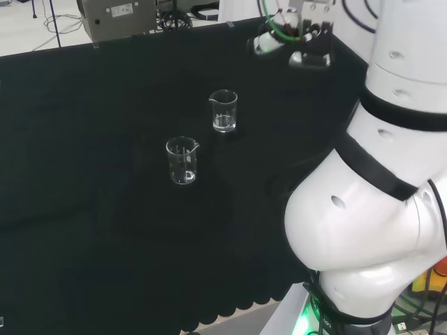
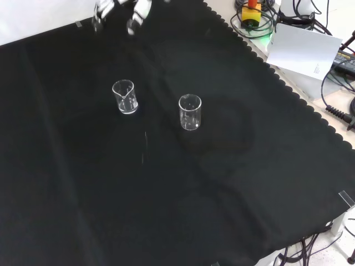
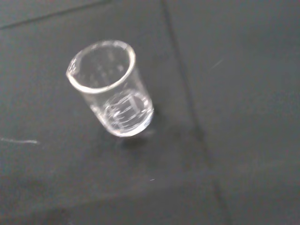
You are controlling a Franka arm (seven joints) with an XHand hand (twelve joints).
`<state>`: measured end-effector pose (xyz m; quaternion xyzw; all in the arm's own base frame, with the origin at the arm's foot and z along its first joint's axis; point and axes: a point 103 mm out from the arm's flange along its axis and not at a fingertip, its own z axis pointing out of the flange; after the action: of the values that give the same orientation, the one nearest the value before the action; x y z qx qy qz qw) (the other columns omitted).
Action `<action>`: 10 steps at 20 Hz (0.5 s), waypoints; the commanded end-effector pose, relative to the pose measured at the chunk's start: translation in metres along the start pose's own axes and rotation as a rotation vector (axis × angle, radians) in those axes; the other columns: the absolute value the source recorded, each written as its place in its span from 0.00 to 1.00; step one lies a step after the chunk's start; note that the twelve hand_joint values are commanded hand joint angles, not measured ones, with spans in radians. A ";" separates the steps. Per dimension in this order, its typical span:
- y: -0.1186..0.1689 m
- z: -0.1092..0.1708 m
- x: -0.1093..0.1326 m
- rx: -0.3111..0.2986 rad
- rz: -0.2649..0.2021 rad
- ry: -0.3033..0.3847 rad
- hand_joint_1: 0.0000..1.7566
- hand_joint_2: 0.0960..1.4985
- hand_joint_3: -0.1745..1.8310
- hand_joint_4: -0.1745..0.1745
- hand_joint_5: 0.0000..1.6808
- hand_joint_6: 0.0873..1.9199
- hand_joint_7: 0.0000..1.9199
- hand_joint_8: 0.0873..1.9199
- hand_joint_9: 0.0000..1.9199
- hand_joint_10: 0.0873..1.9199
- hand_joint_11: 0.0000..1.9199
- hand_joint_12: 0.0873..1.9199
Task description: Pick up the beaker on the right.
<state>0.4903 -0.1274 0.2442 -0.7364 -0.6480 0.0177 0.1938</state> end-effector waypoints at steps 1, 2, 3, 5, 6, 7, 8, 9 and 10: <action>0.068 0.056 0.029 -0.016 -0.124 0.117 0.29 0.69 0.04 0.40 0.17 0.00 0.03 0.29 0.15 0.34 0.03 0.73; 0.070 0.059 0.031 -0.011 -0.135 0.117 0.31 0.67 0.03 0.40 0.17 0.00 0.03 0.30 0.15 0.34 0.03 0.73; 0.072 0.062 0.031 -0.013 -0.145 0.120 0.33 0.66 0.03 0.41 0.17 0.00 0.04 0.30 0.15 0.34 0.03 0.73; 0.075 0.067 0.028 -0.012 -0.163 0.136 0.36 0.64 0.02 0.41 0.17 0.00 0.04 0.30 0.15 0.34 0.03 0.73; 0.077 0.068 0.026 -0.012 -0.175 0.148 0.37 0.63 0.02 0.41 0.17 0.00 0.04 0.30 0.15 0.34 0.02 0.73; 0.078 0.070 0.026 -0.004 -0.213 0.167 0.39 0.62 0.01 0.41 0.17 0.00 0.04 0.30 0.15 0.34 0.02 0.73; 0.079 0.073 0.028 0.005 -0.232 0.199 0.41 0.61 0.00 0.41 0.17 0.00 0.03 0.30 0.14 0.34 0.01 0.73; 0.080 0.075 0.030 0.014 -0.255 0.219 0.43 0.60 0.00 0.41 0.17 0.00 0.03 0.29 0.13 0.33 0.01 0.73; 0.082 0.078 0.027 0.010 -0.280 0.233 0.45 0.59 0.00 0.41 0.17 0.00 0.02 0.29 0.12 0.33 0.00 0.73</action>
<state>0.5403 -0.0915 0.1675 -0.6778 -0.6934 -0.0431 0.2407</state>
